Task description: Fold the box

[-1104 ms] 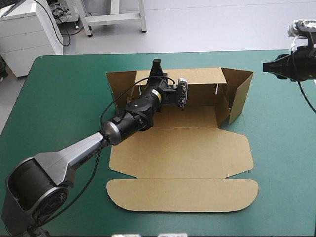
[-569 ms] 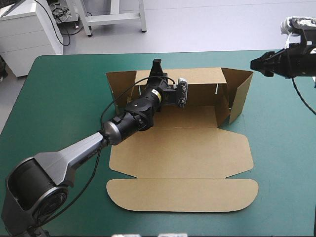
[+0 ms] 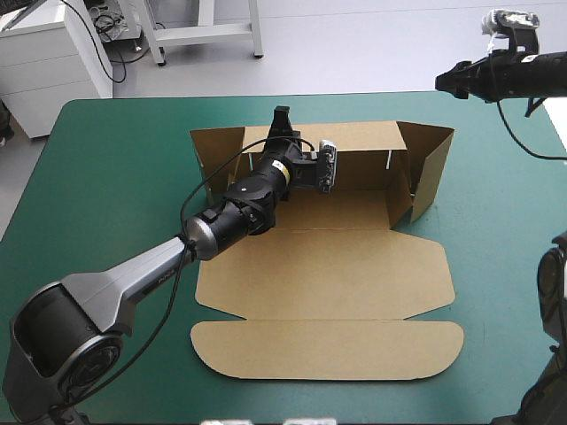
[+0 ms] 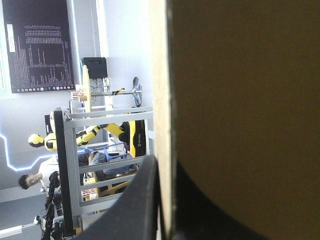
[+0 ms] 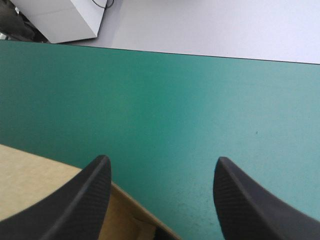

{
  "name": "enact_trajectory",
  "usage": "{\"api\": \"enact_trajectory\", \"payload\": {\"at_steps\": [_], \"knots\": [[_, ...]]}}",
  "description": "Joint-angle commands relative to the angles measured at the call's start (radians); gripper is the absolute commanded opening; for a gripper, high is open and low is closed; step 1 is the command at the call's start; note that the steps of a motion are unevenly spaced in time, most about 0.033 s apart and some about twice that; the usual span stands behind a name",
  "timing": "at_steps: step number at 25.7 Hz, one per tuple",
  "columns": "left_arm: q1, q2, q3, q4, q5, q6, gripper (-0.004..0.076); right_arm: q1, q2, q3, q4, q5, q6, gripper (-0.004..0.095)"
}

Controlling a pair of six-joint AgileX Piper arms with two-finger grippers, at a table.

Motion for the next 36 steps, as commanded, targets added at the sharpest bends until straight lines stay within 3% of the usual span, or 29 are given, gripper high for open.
{"api": "enact_trajectory", "payload": {"at_steps": [1, 6, 12, 23, 36], "knots": [[-0.003, -0.04, -0.028, 0.002, -0.007, -0.003, -0.0008, 0.031, 0.053, -0.103, -0.024, -0.029, 0.015, 0.0562], [-0.003, -0.04, -0.028, -0.001, -0.006, -0.003, -0.0008, 0.091, 0.186, -0.145, -0.148, -0.008, 0.096, 0.0562], [-0.003, -0.04, -0.028, -0.001, -0.005, -0.003, -0.0008, 0.09, 0.18, -0.145, -0.222, 0.138, 0.117, 0.0548], [-0.003, -0.04, -0.028, -0.003, 0.003, -0.003, -0.0008, 0.09, 0.1, -0.142, -0.231, 0.14, 0.168, 0.0466], [-0.003, -0.04, -0.028, -0.003, 0.028, -0.003, -0.0008, 0.09, -0.047, 0.102, -0.244, 0.14, 0.084, 0.0427]]}}
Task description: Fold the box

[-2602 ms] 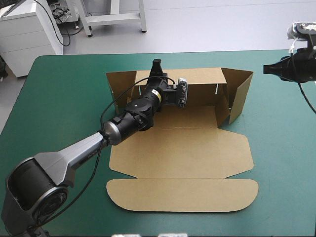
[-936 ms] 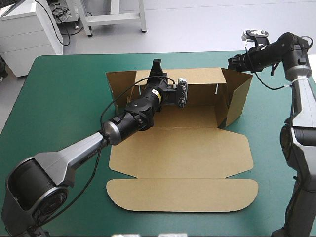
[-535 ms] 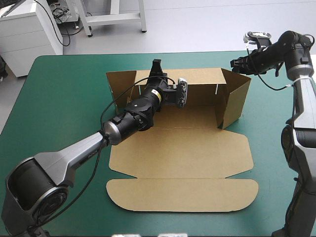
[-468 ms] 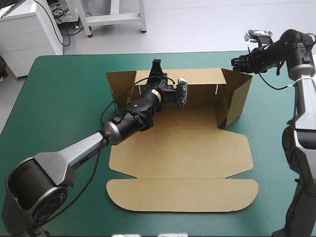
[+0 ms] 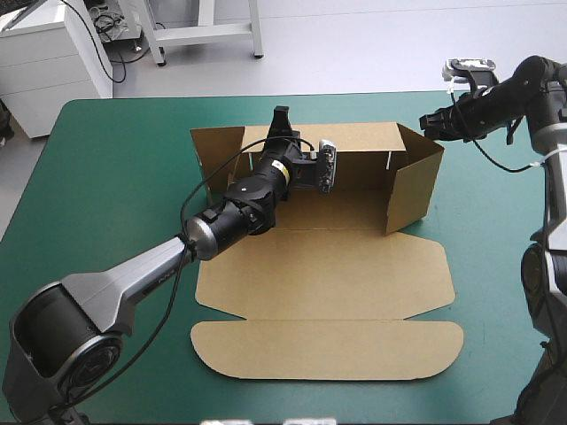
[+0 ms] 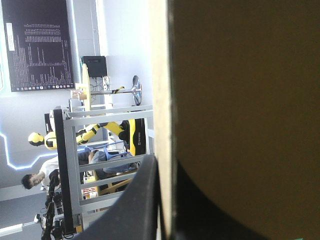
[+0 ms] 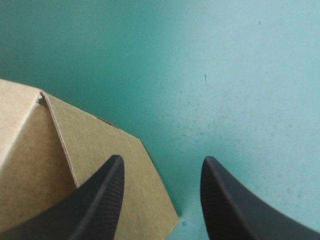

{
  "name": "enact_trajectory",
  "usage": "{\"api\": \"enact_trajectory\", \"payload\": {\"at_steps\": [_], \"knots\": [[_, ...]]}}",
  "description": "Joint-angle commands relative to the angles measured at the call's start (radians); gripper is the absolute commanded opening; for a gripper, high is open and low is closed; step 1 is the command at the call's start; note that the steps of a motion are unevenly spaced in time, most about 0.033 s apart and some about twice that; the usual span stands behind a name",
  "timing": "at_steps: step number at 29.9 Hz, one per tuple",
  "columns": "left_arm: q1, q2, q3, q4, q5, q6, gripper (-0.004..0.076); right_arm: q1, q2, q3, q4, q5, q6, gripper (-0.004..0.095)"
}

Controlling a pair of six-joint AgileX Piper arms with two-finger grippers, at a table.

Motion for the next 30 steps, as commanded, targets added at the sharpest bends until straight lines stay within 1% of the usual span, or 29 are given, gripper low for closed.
{"api": "enact_trajectory", "payload": {"at_steps": [1, 4, 7, 9, 14, 16, 21, 23, 27, 30], "knots": [[-0.003, -0.04, -0.028, -0.001, 0.017, -0.006, -0.0008, -0.005, -0.087, 0.022, 0.014, 0.011, -0.031, 0.0426], [-0.003, -0.04, -0.028, -0.001, 0.017, -0.006, -0.0008, -0.005, -0.092, 0.046, 0.019, 0.011, -0.034, 0.0426], [-0.003, -0.04, -0.028, -0.001, 0.017, -0.006, -0.0008, -0.005, -0.094, 0.078, 0.049, 0.011, -0.047, 0.0426], [-0.003, -0.04, -0.028, -0.001, 0.023, -0.006, -0.0008, -0.005, -0.108, 0.119, 0.084, 0.011, -0.072, 0.0426], [-0.003, -0.04, -0.028, -0.001, 0.033, -0.006, -0.0008, -0.005, -0.164, 0.243, 0.098, 0.007, -0.151, 0.0426], [-0.003, -0.04, -0.028, -0.001, 0.033, -0.006, -0.0008, -0.005, -0.185, 0.293, 0.106, -0.012, -0.178, 0.0426], [-0.003, -0.04, -0.028, -0.001, 0.031, -0.006, -0.0008, -0.005, -0.221, 0.393, 0.22, -0.07, -0.295, 0.0426], [-0.003, -0.04, -0.028, -0.001, 0.031, -0.006, -0.0008, -0.005, -0.223, 0.413, 0.258, -0.074, -0.328, 0.0426], [-0.003, -0.04, -0.028, -0.001, 0.029, -0.006, -0.0008, -0.005, -0.223, 0.443, 0.266, -0.064, -0.38, 0.0426], [-0.003, -0.04, -0.028, -0.001, 0.029, -0.006, -0.0008, -0.005, -0.223, 0.446, 0.261, -0.036, -0.421, 0.0426]]}}
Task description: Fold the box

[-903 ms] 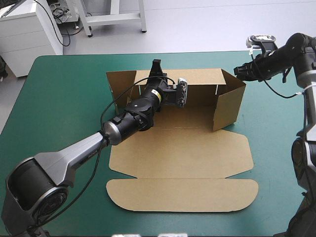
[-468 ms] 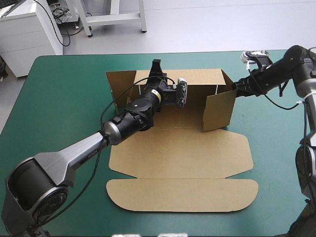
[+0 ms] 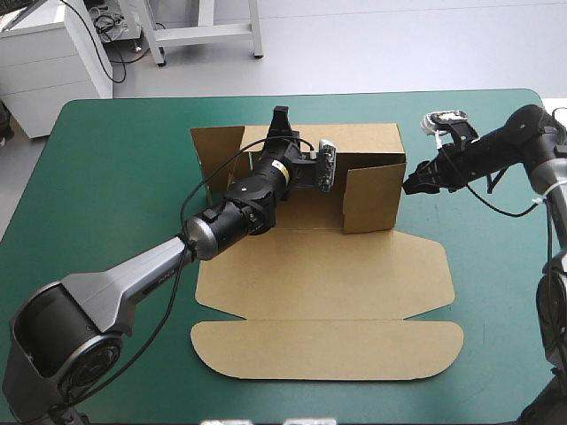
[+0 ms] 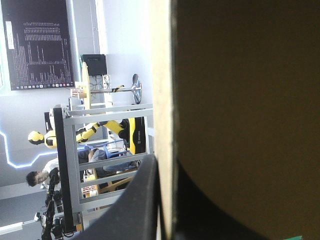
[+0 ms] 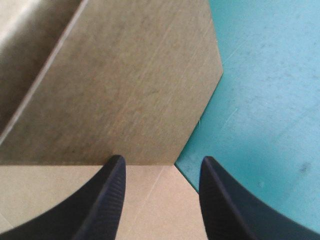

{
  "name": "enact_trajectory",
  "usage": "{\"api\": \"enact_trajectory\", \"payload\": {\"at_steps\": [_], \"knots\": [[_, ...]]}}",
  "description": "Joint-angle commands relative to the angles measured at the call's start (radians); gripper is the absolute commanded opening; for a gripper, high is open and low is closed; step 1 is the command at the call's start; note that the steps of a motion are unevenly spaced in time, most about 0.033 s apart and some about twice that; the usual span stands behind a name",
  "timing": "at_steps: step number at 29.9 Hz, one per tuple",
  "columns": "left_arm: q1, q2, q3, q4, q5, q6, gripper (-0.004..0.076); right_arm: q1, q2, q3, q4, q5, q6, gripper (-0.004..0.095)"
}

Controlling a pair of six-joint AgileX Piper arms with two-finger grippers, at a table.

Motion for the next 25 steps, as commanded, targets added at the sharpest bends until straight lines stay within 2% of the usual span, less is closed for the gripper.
{"api": "enact_trajectory", "payload": {"at_steps": [1, 10, 15, 22, 25], "knots": [[-0.003, -0.04, -0.027, -0.001, 0.018, -0.007, -0.0008, -0.005, -0.06, -0.02, 0.051, 0.019, -0.06, 0.0426], [-0.003, -0.04, -0.027, -0.001, 0.004, -0.007, -0.0008, 0.008, -0.06, -0.02, 0.147, 0.018, -0.242, 0.0426], [-0.003, -0.04, -0.027, -0.001, 0.004, -0.007, -0.0008, 0.066, -0.06, -0.02, 0.112, 0.026, -0.251, 0.0426], [-0.003, -0.04, -0.027, -0.001, 0.008, -0.007, -0.0008, 0.116, -0.06, -0.02, 0.119, -0.082, -0.239, 0.0426], [-0.003, -0.04, -0.027, -0.001, 0.008, -0.007, -0.0008, 0.116, -0.06, -0.02, 0.119, -0.104, -0.186, 0.0426]]}}
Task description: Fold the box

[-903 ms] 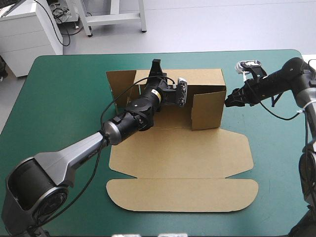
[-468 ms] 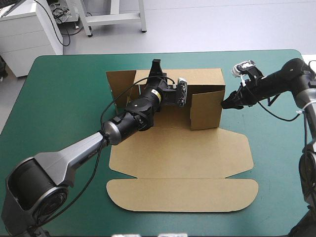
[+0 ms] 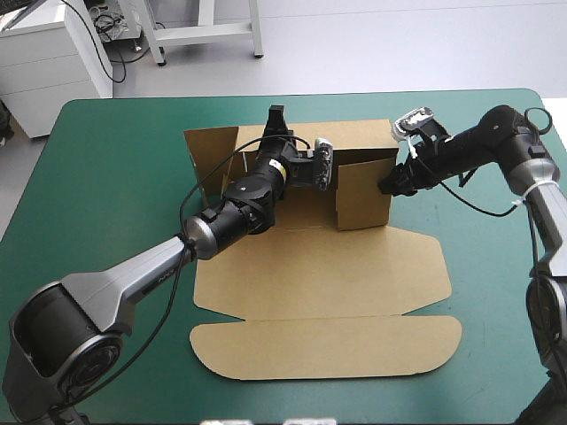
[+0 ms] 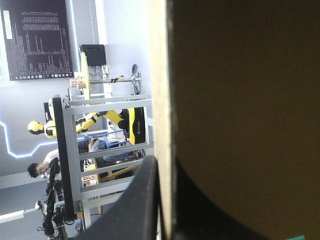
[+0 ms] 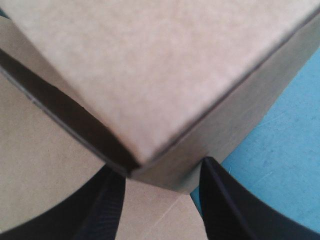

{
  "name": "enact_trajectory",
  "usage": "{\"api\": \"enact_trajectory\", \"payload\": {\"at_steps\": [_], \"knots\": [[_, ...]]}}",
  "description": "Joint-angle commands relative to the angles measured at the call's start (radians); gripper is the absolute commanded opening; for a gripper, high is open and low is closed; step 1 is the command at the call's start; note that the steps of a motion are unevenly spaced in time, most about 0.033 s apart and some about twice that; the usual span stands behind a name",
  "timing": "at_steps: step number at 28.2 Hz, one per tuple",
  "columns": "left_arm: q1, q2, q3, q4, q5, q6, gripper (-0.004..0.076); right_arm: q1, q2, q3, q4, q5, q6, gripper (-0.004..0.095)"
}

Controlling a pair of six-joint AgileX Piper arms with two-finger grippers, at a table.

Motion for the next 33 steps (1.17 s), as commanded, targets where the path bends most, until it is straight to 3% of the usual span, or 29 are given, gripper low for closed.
{"api": "enact_trajectory", "payload": {"at_steps": [1, 10, 26, 33], "knots": [[-0.004, -0.041, -0.027, -0.001, -0.015, -0.007, -0.0008, 0.011, -0.056, -0.022, 0.076, -0.04, 0.042, 0.0426], [-0.004, -0.041, -0.027, -0.001, -0.009, -0.007, -0.0008, 0.011, -0.056, -0.022, 0.156, 0.01, 0.047, 0.0426], [-0.004, -0.041, -0.027, -0.001, -0.009, -0.007, -0.0008, 0.011, -0.032, -0.022, 0.245, -0.045, 0.056, 0.0426], [-0.004, -0.041, -0.027, -0.001, -0.009, -0.007, -0.0008, 0.011, -0.005, -0.022, 0.375, -0.053, 0.075, 0.0426]]}}
